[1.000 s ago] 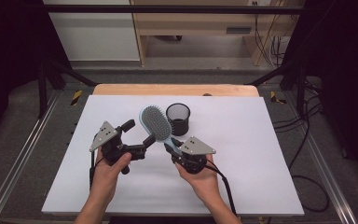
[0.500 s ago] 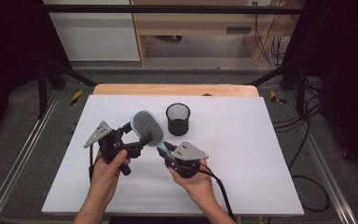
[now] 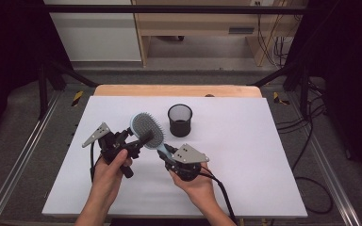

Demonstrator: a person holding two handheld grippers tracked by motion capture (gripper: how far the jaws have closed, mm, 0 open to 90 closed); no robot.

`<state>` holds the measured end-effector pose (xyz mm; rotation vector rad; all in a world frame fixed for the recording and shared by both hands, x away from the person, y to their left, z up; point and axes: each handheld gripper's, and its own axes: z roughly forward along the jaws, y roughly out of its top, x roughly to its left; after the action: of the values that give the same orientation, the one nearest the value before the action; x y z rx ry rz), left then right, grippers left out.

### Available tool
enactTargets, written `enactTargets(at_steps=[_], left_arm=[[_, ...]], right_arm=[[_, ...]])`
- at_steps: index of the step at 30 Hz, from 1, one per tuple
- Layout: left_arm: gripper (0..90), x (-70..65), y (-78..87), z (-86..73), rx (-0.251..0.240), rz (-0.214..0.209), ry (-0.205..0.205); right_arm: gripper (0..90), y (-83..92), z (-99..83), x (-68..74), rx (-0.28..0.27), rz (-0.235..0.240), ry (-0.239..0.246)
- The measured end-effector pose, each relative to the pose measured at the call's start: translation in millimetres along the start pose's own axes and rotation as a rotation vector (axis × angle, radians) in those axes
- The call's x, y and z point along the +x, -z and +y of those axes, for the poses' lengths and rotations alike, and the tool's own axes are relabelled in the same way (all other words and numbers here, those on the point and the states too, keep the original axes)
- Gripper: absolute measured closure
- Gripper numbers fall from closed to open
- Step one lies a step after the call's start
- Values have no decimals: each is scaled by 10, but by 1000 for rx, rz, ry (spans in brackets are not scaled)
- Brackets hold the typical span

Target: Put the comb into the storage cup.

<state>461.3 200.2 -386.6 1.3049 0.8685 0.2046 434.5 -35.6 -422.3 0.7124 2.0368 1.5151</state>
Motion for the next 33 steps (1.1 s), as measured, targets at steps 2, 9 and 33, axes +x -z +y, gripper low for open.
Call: enactTargets(at_steps=[2,9,33], left_arm=[[247,3,2,-5,-1,4,-1],[276,8,-5,-22,13,2,26],[452,59,34,-92,-6,42,166]], right_arm=[[696,-7,-4,7,2,4,1],[696,-28,-23,29,8,5,4],[696,-102,-88,94,56,8,-2]])
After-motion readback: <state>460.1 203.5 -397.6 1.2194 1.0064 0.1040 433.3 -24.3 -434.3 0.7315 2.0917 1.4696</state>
